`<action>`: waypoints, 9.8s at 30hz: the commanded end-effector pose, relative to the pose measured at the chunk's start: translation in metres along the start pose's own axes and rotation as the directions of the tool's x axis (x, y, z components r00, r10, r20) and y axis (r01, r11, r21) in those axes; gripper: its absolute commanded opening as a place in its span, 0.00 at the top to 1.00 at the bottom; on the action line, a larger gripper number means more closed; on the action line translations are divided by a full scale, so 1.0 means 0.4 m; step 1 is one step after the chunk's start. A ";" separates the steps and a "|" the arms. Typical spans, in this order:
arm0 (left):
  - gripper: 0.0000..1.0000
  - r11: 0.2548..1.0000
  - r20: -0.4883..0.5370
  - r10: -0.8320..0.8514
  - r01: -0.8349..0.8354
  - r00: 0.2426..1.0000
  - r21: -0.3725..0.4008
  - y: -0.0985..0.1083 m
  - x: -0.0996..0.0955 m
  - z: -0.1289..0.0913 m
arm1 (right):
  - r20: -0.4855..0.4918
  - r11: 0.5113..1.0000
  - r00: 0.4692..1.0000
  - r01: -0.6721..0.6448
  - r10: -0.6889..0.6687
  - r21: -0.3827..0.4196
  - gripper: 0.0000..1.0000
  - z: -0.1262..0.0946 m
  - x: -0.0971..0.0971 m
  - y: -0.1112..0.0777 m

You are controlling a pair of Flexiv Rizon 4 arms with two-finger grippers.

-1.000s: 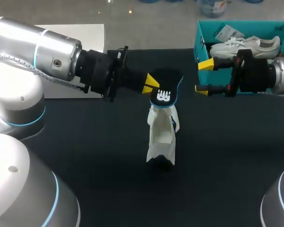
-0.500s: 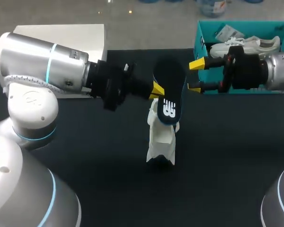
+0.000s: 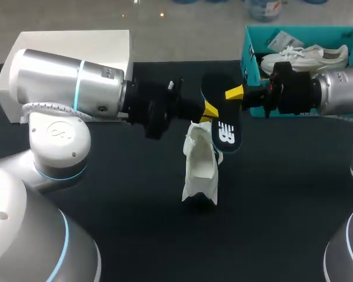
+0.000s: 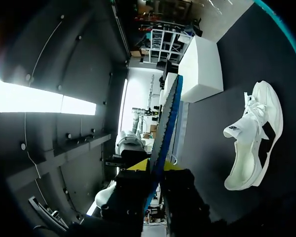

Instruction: Take the shoe out of the shoebox, open the shoe tongue, remove and reinsert the insole, then place the shoe into the shoebox

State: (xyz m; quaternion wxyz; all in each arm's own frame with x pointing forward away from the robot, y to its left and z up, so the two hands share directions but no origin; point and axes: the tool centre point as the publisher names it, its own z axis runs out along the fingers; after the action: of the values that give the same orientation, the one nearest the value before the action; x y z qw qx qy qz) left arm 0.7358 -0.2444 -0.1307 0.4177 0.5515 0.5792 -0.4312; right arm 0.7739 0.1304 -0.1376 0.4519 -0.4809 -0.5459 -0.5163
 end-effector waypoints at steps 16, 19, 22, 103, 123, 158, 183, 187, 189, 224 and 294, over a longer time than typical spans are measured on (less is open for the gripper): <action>0.00 0.996 -0.433 0.050 -0.010 0.900 0.093 0.060 -0.011 -0.105 | 0.046 0.999 0.998 -0.032 0.033 -0.024 1.00 0.000 -0.066 0.001; 0.00 0.995 -0.496 0.080 -0.036 0.865 0.097 0.070 -0.028 -0.104 | 0.077 0.999 0.996 -0.047 0.048 -0.021 1.00 0.002 -0.081 0.006; 0.00 0.995 -0.565 0.090 -0.045 0.820 0.093 0.076 -0.039 -0.100 | 0.107 0.998 0.992 -0.064 0.065 -0.017 1.00 0.006 -0.090 0.009; 0.00 1.000 0.060 -0.016 0.015 0.998 0.015 0.142 -0.022 -0.079 | 0.071 0.997 0.995 -0.062 0.065 -0.050 1.00 -0.022 -0.077 0.021; 0.49 0.985 0.258 0.169 -0.168 0.951 -0.025 0.137 0.003 -0.036 | -0.029 0.999 1.000 -0.003 0.002 -0.040 1.00 0.000 -0.032 0.038; 1.00 0.976 0.180 0.218 -0.209 0.959 -0.067 0.132 0.018 0.027 | -0.053 1.000 0.999 -0.007 0.005 -0.030 1.00 0.033 -0.032 0.019; 1.00 0.996 0.025 -0.090 0.090 0.996 0.018 0.065 0.071 -0.061 | 0.315 0.993 0.949 0.009 0.028 -0.116 0.00 -0.164 -0.099 -0.106; 1.00 0.993 0.039 -0.117 0.117 0.992 0.011 0.049 0.060 -0.068 | 0.315 0.993 0.949 0.009 0.028 -0.116 0.00 -0.164 -0.099 -0.106; 1.00 0.992 0.043 -0.128 0.127 0.991 0.017 0.038 0.054 -0.070 | 0.315 0.993 0.949 0.009 0.028 -0.116 0.00 -0.164 -0.099 -0.106; 1.00 0.941 -0.043 -0.322 0.325 0.946 0.096 -0.140 0.098 -0.126 | 0.464 0.965 0.868 -0.059 0.176 -0.256 0.00 -0.428 -0.089 -0.306; 1.00 0.759 -0.157 -0.606 0.626 0.779 0.178 -0.158 0.259 0.007 | 0.497 0.946 0.844 -0.037 0.203 -0.323 0.00 -0.451 -0.093 -0.289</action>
State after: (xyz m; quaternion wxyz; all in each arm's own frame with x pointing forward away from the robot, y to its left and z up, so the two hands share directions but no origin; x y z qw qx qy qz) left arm 0.6637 -0.2064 -0.2125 0.1661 0.4000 0.6971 -0.5713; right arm 0.6672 -0.0523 -0.1801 0.2415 -0.6982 -0.5324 -0.4131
